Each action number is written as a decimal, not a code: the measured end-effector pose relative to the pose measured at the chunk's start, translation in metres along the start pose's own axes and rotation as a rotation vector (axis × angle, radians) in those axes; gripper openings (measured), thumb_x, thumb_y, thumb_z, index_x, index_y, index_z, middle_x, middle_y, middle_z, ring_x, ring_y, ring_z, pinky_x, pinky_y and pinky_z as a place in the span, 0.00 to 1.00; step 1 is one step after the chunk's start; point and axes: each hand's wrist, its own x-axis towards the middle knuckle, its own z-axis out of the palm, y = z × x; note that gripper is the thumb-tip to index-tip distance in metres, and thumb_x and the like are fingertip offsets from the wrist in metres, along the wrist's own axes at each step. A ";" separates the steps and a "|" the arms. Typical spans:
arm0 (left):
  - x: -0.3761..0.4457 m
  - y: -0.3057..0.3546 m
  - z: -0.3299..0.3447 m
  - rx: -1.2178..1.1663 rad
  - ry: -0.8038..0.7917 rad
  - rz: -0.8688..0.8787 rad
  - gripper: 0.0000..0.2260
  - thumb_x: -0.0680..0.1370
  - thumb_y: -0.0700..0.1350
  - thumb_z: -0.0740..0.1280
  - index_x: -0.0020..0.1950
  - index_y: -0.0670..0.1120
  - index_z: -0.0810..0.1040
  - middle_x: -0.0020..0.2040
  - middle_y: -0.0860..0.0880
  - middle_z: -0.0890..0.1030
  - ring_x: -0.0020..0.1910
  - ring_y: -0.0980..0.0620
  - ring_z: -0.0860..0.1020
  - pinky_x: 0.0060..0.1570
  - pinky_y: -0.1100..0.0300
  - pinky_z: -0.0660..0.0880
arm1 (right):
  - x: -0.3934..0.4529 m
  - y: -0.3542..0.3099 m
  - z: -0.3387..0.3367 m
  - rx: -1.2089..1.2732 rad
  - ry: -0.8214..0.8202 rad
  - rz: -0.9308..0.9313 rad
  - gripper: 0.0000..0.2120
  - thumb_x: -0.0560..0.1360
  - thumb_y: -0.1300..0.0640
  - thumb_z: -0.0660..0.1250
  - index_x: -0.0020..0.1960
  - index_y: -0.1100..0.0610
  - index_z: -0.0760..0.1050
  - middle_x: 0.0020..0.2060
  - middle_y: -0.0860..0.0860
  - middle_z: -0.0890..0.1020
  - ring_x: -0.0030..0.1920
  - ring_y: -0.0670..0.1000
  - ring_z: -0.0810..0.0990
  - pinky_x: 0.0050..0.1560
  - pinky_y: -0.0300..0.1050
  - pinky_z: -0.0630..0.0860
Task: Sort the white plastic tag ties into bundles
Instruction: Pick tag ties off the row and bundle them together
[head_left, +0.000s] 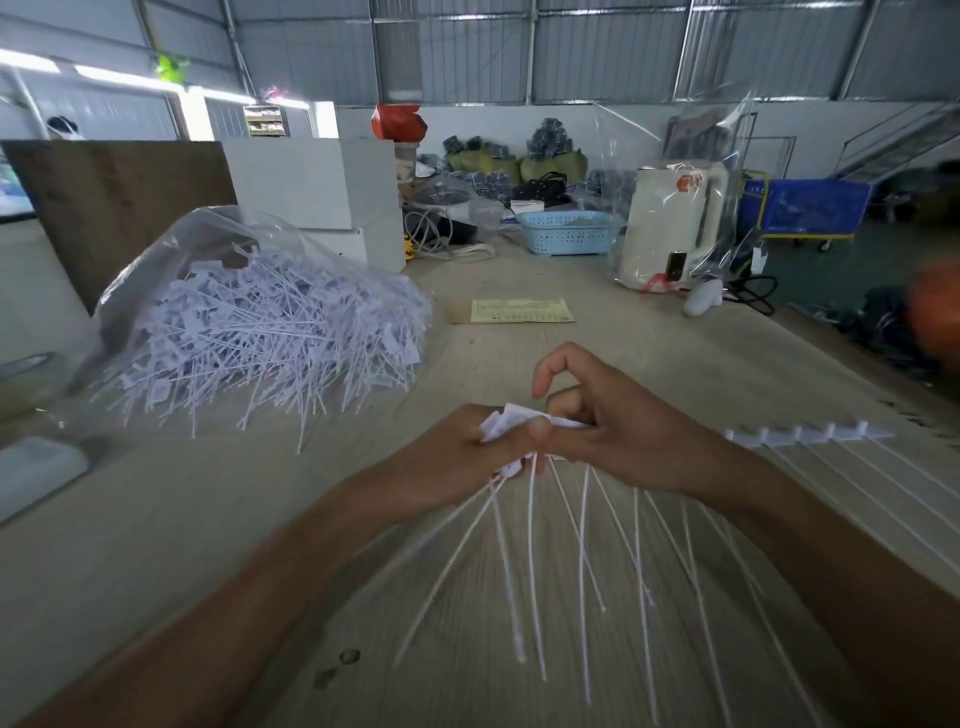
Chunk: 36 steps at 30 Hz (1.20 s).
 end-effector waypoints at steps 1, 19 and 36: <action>0.002 -0.001 0.007 -0.033 0.019 -0.028 0.26 0.80 0.58 0.57 0.50 0.36 0.82 0.33 0.48 0.78 0.33 0.56 0.75 0.38 0.66 0.70 | 0.002 0.000 0.003 -0.006 0.017 0.001 0.12 0.79 0.60 0.69 0.55 0.55 0.66 0.37 0.56 0.85 0.31 0.44 0.78 0.33 0.33 0.68; 0.013 -0.017 0.004 -0.495 0.204 -0.402 0.12 0.77 0.52 0.67 0.33 0.51 0.76 0.23 0.54 0.75 0.19 0.56 0.71 0.24 0.66 0.66 | -0.007 -0.011 0.003 -0.674 0.097 -0.126 0.14 0.81 0.58 0.66 0.37 0.58 0.74 0.28 0.49 0.73 0.28 0.49 0.71 0.32 0.45 0.65; 0.006 -0.003 0.012 -0.202 0.137 -0.107 0.19 0.80 0.63 0.60 0.40 0.53 0.82 0.34 0.49 0.80 0.36 0.51 0.78 0.40 0.61 0.74 | -0.004 -0.004 0.004 -0.089 -0.005 0.072 0.14 0.79 0.56 0.68 0.57 0.57 0.65 0.27 0.48 0.77 0.27 0.44 0.70 0.29 0.38 0.66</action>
